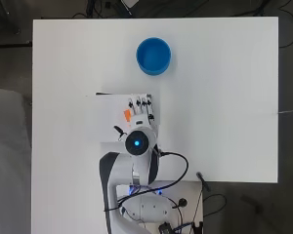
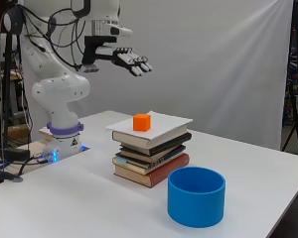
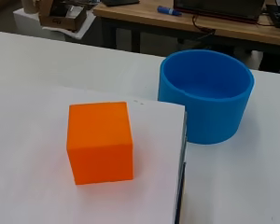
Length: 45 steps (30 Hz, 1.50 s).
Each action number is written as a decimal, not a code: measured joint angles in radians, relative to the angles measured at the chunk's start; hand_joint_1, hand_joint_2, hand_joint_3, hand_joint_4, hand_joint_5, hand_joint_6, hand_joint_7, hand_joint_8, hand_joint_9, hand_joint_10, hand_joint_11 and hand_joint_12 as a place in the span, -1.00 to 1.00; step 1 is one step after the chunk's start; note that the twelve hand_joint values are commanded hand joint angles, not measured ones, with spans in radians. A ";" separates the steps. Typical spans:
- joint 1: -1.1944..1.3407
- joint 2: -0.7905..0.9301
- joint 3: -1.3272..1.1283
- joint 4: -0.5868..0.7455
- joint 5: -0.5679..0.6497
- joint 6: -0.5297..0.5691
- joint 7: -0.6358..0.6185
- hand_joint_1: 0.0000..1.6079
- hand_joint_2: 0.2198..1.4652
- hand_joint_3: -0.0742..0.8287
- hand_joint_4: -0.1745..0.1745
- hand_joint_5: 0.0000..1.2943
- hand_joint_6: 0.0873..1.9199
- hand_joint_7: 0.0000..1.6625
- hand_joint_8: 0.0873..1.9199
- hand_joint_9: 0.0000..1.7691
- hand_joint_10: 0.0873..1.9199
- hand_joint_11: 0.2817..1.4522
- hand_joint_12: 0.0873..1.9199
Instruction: Teleoperate dual arm-hand system to pick and place objects
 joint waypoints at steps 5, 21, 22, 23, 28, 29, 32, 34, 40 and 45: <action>0.014 -0.034 0.019 -0.079 0.047 0.012 -0.043 -0.95 0.12 -0.80 0.30 -0.70 -1.00 -0.55 -1.00 -0.45 -1.00 -0.63 -1.00; 0.007 0.066 0.017 -0.222 0.100 0.310 0.178 -0.85 0.19 -0.82 0.35 -0.70 -1.00 -0.64 -1.00 -0.52 -1.00 -0.65 -1.00; 0.007 0.089 0.015 -0.220 0.099 0.317 0.179 -0.84 0.20 -0.82 0.36 -0.69 -1.00 -0.63 -1.00 -0.52 -1.00 -0.65 -1.00; 0.007 0.114 0.013 -0.217 0.097 0.324 0.174 -0.84 0.20 -0.82 0.37 -0.68 -1.00 -0.62 -1.00 -0.51 -1.00 -0.65 -1.00; 0.009 0.196 -0.005 -0.212 0.096 0.372 0.110 -0.79 0.23 -0.83 0.35 -0.59 -1.00 -0.56 -1.00 -0.47 -1.00 -0.66 -1.00; 0.010 0.195 -0.010 -0.217 0.101 0.375 0.084 -0.77 0.23 -0.83 0.32 -0.57 -1.00 -0.56 -1.00 -0.47 -1.00 -0.66 -1.00; 0.012 0.167 -0.020 -0.250 0.108 0.384 0.014 -0.76 0.25 -0.82 0.20 -0.54 -1.00 -0.55 -1.00 -0.46 -1.00 -0.66 -1.00; 0.013 0.140 -0.020 -0.271 0.109 0.388 -0.003 -0.77 0.25 -0.82 0.15 -0.53 -1.00 -0.54 -1.00 -0.45 -1.00 -0.66 -1.00; 0.013 0.095 -0.011 -0.328 0.106 0.395 0.003 -0.82 0.26 -0.83 0.27 -0.35 -1.00 -0.44 -1.00 -0.40 -1.00 -0.62 -1.00; 0.013 0.134 -0.038 -0.324 0.138 0.373 -0.002 -0.02 0.51 -0.83 0.31 0.05 -0.20 -0.02 0.15 0.15 0.17 -0.09 0.04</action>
